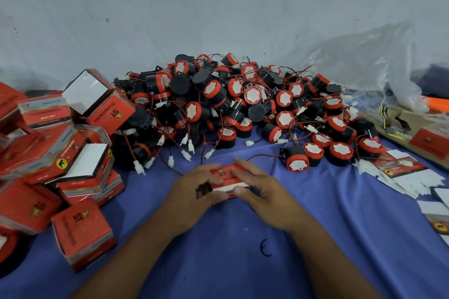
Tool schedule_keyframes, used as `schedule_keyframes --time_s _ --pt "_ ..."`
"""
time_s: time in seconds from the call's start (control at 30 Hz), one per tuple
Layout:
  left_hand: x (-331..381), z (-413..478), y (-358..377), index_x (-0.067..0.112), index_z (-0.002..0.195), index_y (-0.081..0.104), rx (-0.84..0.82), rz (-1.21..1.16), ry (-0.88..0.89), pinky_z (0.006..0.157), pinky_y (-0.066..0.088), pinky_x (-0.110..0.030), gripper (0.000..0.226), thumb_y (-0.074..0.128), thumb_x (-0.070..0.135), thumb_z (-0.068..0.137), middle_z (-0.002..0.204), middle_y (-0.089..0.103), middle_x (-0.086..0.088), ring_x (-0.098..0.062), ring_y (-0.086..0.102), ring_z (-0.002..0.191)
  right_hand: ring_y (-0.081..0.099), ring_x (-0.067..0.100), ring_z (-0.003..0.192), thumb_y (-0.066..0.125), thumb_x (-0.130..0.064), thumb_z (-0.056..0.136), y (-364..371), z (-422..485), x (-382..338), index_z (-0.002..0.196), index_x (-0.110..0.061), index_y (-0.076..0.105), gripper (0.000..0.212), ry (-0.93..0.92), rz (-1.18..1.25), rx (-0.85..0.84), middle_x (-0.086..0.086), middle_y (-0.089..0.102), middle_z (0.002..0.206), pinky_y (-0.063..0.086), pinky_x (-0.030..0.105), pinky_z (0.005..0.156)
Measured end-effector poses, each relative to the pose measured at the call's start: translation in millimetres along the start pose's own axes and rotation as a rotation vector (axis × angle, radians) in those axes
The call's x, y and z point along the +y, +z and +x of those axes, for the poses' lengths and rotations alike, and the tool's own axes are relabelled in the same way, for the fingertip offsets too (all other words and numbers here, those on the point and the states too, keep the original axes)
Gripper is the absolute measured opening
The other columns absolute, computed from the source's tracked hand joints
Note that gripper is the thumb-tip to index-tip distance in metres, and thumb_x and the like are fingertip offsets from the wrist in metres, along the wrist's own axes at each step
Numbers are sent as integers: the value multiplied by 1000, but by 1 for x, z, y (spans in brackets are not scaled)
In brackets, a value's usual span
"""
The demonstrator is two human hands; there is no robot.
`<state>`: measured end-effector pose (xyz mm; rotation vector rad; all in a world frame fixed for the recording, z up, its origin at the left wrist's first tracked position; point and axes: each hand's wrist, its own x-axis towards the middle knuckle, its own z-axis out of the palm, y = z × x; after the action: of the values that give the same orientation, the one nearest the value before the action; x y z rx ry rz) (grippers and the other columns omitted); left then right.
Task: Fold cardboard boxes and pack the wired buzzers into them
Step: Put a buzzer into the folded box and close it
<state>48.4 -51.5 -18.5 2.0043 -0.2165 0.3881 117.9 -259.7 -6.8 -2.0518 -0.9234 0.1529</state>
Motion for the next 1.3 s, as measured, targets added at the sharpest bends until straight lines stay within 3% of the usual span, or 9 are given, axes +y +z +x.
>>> schedule_keyframes --time_s 0.07,0.2,0.3,0.47,0.7,0.83,0.97,1.13,1.3 --pt "0 -1 0 33 107 67 15 26 -1 97 49 -23 26 67 44 84 136 54 22 4 51 123 26 -27 130 60 -26 99 1 2 -3 142 -24 52 44 -27 12 57 -17 35 153 28 5 106" --pt "2 -2 -1 39 128 57 29 162 18 104 33 -15 40 58 48 89 138 48 30 6 36 129 53 6 124 72 -20 92 1 7 -6 126 -23 66 35 -2 199 135 -7 55 130 46 31 105" --pt "4 -1 -3 33 130 58 -2 81 19 109 39 -24 40 58 41 91 136 55 21 1 45 131 61 16 112 75 -12 88 2 8 -9 118 -22 72 31 19 330 139 0 56 119 52 43 96" --pt "6 1 -5 31 125 60 43 102 84 100 48 -22 31 53 33 95 128 63 15 2 57 119 61 13 112 73 -14 90 6 9 -5 115 -21 76 25 -5 316 187 0 60 117 53 41 96" --pt "2 -4 -8 18 127 66 29 109 88 106 44 -22 33 61 9 96 138 57 11 2 49 130 37 -4 139 58 -23 101 13 0 3 136 -27 61 35 -111 49 90 -21 41 150 40 28 113" --pt "5 -5 -10 14 129 64 9 118 88 108 44 -25 34 60 8 96 142 53 10 3 47 132 33 -7 141 54 -28 103 11 -1 1 138 -25 60 36 -94 17 67 -15 36 155 38 29 115" --pt "6 -6 -12 9 132 60 -35 341 234 114 36 -27 36 60 8 96 146 48 3 -13 43 139 28 -1 146 58 -41 98 10 -5 -3 138 -32 59 42 -159 -80 58 -7 35 159 37 31 116" --pt "0 -8 -14 20 145 38 -116 379 221 120 18 -19 54 54 36 96 153 30 17 1 18 148 36 5 144 62 -27 99 12 -5 2 140 -21 58 42 -184 -171 127 -4 35 158 37 27 115" --pt "-5 -9 -6 9 144 43 -106 457 247 121 17 -27 45 52 17 100 155 27 8 -14 18 150 31 4 146 60 -29 100 12 -4 1 142 -23 55 42 -182 -204 92 -2 31 161 33 22 116"
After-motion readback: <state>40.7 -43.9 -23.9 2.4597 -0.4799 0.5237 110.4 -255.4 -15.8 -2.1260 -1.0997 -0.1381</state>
